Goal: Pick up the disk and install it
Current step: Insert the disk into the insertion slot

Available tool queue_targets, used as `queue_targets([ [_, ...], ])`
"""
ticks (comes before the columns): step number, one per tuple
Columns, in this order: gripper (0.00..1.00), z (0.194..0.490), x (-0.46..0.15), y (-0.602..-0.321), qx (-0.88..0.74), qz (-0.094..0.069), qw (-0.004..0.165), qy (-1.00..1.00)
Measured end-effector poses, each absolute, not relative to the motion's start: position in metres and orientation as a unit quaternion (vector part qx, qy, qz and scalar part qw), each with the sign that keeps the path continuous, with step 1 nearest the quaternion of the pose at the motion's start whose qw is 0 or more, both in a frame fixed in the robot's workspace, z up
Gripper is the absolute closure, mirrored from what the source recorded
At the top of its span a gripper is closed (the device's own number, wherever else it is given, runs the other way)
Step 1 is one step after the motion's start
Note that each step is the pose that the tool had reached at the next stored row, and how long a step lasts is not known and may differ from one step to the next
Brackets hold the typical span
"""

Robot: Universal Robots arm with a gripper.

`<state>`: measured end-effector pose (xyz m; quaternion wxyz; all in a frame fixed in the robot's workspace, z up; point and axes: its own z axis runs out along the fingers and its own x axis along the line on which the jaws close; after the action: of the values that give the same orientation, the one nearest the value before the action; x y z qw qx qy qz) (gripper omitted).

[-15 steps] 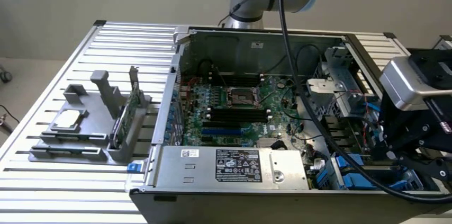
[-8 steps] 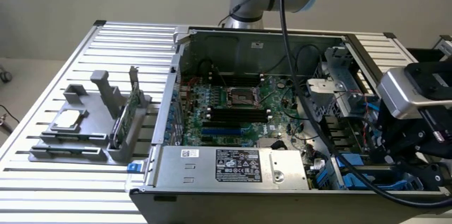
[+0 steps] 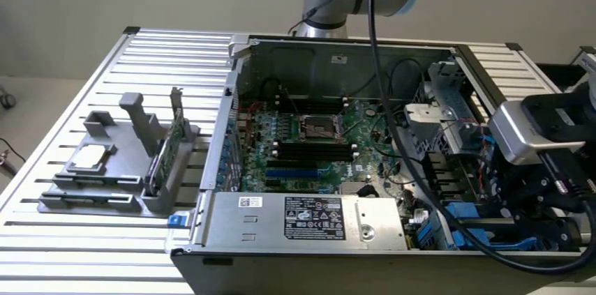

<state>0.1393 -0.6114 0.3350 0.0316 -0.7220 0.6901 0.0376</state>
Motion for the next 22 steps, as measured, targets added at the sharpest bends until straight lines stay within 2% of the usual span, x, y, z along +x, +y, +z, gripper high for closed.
queue_targets([
  [9, 0.89, 0.326, 0.142, -0.609, -0.722, 0.04, 0.034, 0.69],
  [22, 0.89, 0.377, 0.142, -0.61, -0.722, 0.041, 0.033, 0.69],
])
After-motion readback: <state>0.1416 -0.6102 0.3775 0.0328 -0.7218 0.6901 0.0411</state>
